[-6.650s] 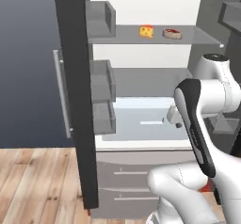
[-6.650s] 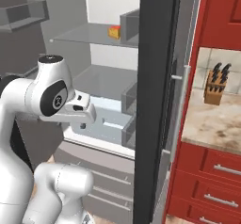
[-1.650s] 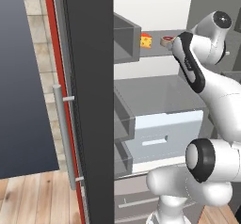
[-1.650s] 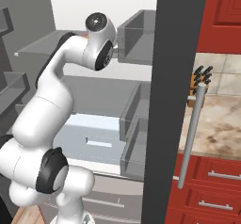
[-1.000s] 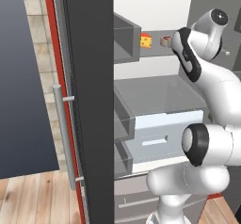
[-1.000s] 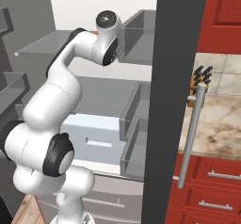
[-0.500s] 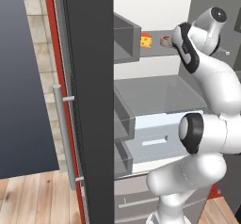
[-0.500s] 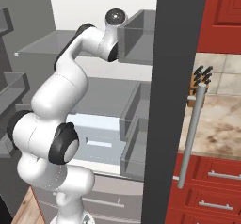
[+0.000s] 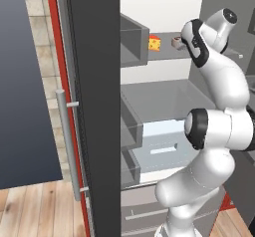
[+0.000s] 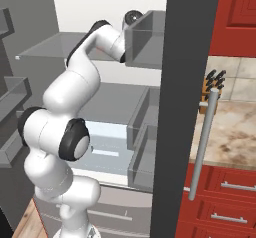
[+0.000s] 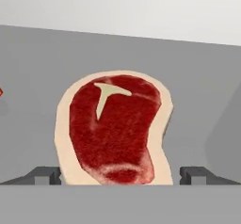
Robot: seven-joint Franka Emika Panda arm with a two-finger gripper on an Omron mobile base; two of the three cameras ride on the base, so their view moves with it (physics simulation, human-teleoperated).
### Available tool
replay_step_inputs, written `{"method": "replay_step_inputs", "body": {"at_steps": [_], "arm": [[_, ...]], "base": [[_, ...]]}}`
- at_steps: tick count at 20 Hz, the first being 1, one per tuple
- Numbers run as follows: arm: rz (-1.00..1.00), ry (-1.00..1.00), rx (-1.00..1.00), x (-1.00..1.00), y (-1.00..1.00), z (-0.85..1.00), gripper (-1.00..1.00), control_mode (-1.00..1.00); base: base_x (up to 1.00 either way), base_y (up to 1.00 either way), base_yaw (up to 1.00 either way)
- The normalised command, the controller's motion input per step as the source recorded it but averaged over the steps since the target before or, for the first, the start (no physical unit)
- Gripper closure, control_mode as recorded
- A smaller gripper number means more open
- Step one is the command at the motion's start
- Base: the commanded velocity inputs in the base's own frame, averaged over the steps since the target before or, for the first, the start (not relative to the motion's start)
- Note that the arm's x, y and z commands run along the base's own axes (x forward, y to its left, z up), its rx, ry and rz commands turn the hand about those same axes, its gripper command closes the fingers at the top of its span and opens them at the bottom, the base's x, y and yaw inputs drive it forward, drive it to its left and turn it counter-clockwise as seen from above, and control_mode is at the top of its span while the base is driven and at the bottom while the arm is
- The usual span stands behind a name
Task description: Take the cheese, steak, and lemon wedge from the fridge and place them on the plate on the dining counter to create an appetizer plate.
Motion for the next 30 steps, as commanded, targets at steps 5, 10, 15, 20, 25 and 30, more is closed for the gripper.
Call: {"method": "replay_step_inputs", "body": {"at_steps": [5,10,15,20,25,30], "arm": [[0.12,0.0,0.0,0.43,0.02,-0.33,-1.0,-1.0],[0.07,-0.06,-0.02,0.54,0.19,-0.39,1.0,-1.0],[0.01,-0.11,-0.01,0.2,0.12,-0.23,1.0,-1.0],[-0.05,-0.02,-0.01,-0.38,0.23,-0.24,1.0,-1.0],[-0.09,0.0,-0.03,-0.91,0.59,-0.11,1.0,-1.0],[-0.09,-0.01,0.0,-1.0,0.52,0.0,1.0,-1.0]], "base": [[0.0,0.0,0.0],[0.0,0.0,0.0],[0.0,0.0,0.0],[0.0,0.0,0.0],[0.0,0.0,0.0],[0.0,0.0,0.0]]}}
